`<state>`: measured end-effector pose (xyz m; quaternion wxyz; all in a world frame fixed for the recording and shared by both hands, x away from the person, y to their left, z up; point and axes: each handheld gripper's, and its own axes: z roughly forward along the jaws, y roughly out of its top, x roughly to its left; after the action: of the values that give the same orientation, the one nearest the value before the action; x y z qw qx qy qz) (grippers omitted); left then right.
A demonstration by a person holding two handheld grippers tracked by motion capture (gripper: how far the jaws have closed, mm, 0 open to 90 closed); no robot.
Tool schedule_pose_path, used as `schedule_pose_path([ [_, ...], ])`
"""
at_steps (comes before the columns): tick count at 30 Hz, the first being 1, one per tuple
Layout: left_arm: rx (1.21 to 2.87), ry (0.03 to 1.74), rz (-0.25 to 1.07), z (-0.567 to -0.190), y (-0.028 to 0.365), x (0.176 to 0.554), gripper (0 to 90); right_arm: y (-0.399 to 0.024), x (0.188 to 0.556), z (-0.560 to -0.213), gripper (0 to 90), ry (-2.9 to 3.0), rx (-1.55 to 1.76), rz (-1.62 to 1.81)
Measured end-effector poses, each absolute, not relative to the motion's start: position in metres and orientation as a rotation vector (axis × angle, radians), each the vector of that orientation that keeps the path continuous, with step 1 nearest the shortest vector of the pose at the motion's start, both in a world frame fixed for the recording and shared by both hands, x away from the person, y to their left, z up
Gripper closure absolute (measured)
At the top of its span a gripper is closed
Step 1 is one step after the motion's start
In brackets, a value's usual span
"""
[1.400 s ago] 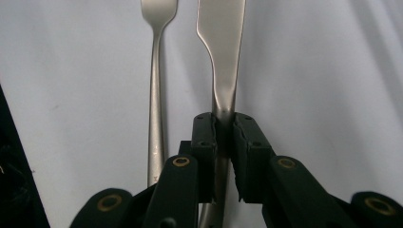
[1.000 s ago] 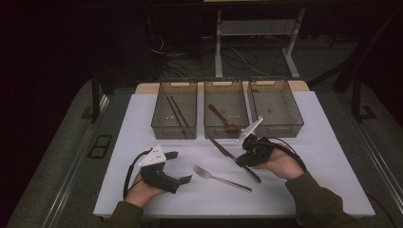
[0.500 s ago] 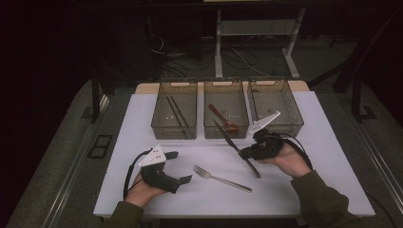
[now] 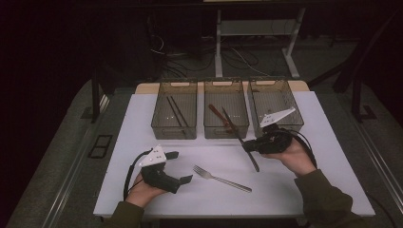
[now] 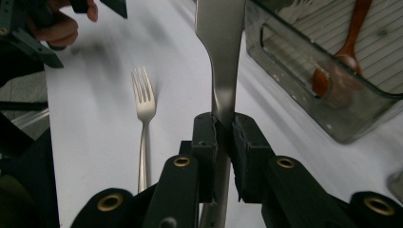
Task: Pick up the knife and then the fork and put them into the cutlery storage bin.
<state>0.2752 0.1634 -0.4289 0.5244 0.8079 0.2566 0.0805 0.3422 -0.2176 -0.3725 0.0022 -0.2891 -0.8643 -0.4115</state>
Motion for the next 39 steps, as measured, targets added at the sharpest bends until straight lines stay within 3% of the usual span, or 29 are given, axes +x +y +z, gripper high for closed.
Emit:
schedule_pose_path([
  [39, 1.939, 0.619, 0.205, -0.43, 0.165, 0.277, 0.0, -0.271, 0.354, -0.335, 79.0, -2.627, -1.194, -1.737],
])
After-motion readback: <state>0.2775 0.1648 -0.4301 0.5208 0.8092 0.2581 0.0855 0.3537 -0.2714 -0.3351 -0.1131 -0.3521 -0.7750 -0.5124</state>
